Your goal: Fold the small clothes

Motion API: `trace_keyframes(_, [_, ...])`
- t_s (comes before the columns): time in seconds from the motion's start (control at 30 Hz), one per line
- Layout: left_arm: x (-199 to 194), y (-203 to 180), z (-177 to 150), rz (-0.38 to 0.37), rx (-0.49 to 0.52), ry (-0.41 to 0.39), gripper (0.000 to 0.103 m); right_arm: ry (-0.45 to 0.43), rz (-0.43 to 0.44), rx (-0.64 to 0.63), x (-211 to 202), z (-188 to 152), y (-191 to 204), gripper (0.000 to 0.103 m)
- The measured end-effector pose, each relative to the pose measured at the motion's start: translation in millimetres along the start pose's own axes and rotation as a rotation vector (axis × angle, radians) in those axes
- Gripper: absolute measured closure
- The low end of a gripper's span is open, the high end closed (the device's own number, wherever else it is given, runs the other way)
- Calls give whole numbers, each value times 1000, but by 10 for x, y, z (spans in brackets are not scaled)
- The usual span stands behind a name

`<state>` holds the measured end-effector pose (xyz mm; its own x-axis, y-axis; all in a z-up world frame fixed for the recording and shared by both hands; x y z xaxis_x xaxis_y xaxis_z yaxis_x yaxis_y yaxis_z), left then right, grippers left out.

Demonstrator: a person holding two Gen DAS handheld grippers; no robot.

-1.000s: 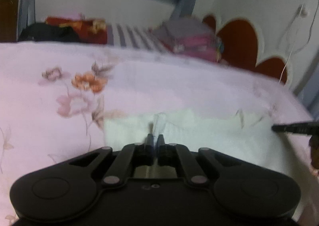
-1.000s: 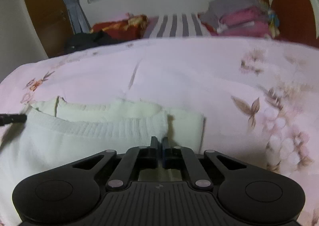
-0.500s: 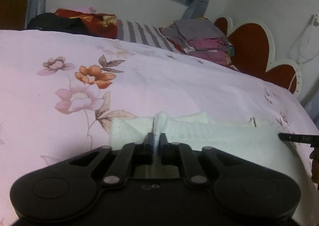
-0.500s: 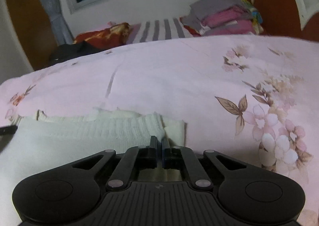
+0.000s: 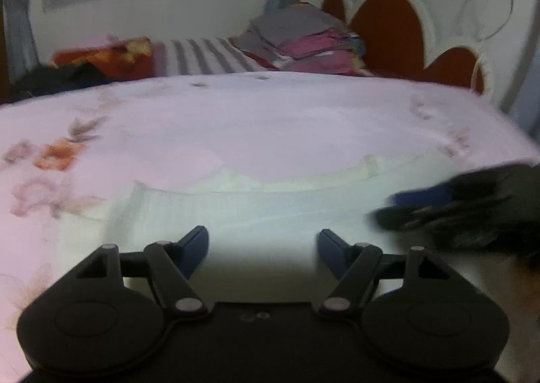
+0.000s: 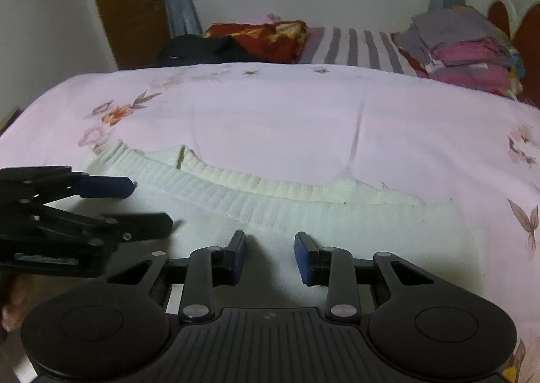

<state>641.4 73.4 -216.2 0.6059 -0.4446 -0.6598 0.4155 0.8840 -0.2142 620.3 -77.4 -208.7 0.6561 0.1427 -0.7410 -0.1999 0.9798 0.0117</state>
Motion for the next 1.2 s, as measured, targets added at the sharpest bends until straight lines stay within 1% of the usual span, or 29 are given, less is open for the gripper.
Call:
trace_keyframes(0.03, [-36, 116, -20, 45, 4, -5, 30, -5, -10, 5, -19, 4, -89, 70])
trace_keyframes(0.07, [-86, 230, -47, 68, -6, -10, 30, -15, -78, 27, -39, 21, -273, 70])
trace_keyframes(0.13, [-142, 362, -89, 66, -30, -33, 29, -2, -242, 123, -42, -17, -788, 70])
trace_keyframes(0.17, [-136, 351, -90, 65, -12, -35, 30, 22, -243, 199, -19, -67, -1005, 70])
trace_keyframes(0.2, [-130, 326, -81, 72, 5, -35, 28, 26, -199, 253, -19, -81, -1095, 70])
trace_keyframes(0.23, [-118, 309, -59, 85, 7, -35, 28, 32, -191, 258, -31, -67, -1110, 70])
trace_keyframes(0.3, [-192, 282, -4, 118, -18, -45, 27, 32, -222, 233, -100, -7, -1030, 70])
trace_keyframes(0.33, [-240, 173, 22, 117, -12, -65, 23, 20, -223, 229, -169, 20, -956, 68])
trace_keyframes(0.37, [-316, 68, 2, 102, -9, -81, 23, -3, -194, 225, -260, 39, -853, 56])
trace_keyframes(0.4, [-372, -57, -15, 72, -6, -88, 23, -23, -151, 211, -345, 31, -720, 50])
trace_keyframes(0.43, [-405, -185, -43, 43, 2, -84, 23, -36, -119, 171, -405, -2, -571, 47])
trace_keyframes(0.5, [-439, -360, -114, 29, -1, -80, 23, -32, -82, 105, -449, -90, -310, 47])
trace_keyframes(0.53, [-413, -422, -157, 8, -19, -73, 23, -25, -44, 83, -453, -146, -183, 47])
trace_keyframes(0.57, [-360, -485, -203, -20, -30, -54, 23, -14, -9, 65, -431, -217, -79, 47])
trace_keyframes(0.6, [-290, -531, -252, -23, -21, -27, 23, -4, 0, 44, -403, -267, -3, 47])
trace_keyframes(0.67, [-203, -509, -323, 12, -8, -11, 23, -9, -48, -25, -352, -336, 104, 49])
trace_keyframes(0.73, [-259, -385, -333, 21, -27, -24, 23, -12, -38, -26, -370, -353, 38, 49])
trace_keyframes(0.77, [-310, -326, -344, 44, -31, -22, 23, -10, -67, -15, -370, -373, -57, 49])
trace_keyframes(0.83, [-418, -143, -402, 85, -36, -22, 23, -5, -201, 23, -388, -414, -400, 49])
trace_keyframes(0.87, [-459, -81, -440, 94, -45, -22, 23, 9, -242, 70, -402, -475, -594, 49])
trace_keyframes(0.9, [-488, -68, -441, 93, -45, -23, 23, 23, -247, 111, -411, -514, -718, 49])
trace_keyframes(0.93, [-515, -89, -429, 108, -42, -20, 24, 31, -227, 136, -423, -543, -776, 49])
trace_keyframes(0.97, [-554, -139, -398, 125, -47, -23, 26, 32, -232, 139, -460, -537, -774, 49])
trace_keyframes(1.0, [-599, -209, -361, 116, -52, -39, 25, 26, -238, 142, -525, -505, -730, 49])
trace_keyframes(1.03, [-653, -321, -338, 80, -54, -67, 22, -3, -203, 140, -625, -461, -635, 49])
trace_keyframes(1.07, [-673, -400, -344, 54, -49, -78, 20, -33, -155, 127, -721, -424, -517, 49])
trace_keyframes(1.1, [-660, -491, -372, 44, -38, -69, 19, -45, -124, 97, -784, -404, -370, 49])
trace_keyframes(1.13, [-613, -569, -419, 34, -20, -47, 19, -37, -109, 47, -787, -422, -217, 49])
trace_keyframes(1.2, [-457, -655, -534, 36, 6, 12, 18, -5, -113, -42, -726, -565, -6, 49])
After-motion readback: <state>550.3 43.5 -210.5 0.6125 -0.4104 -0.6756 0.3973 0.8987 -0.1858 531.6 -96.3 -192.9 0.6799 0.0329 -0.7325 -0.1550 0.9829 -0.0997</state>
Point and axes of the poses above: each gripper's, at about its wrist camera, not at the fingertips, and x roughly the way its jaws point, y to its left, z to its top, the point moved 8 cm from there along x, roughly the way its jaws point, and after that the axes turned 12 degrees about -z, right-handed, at the moved point
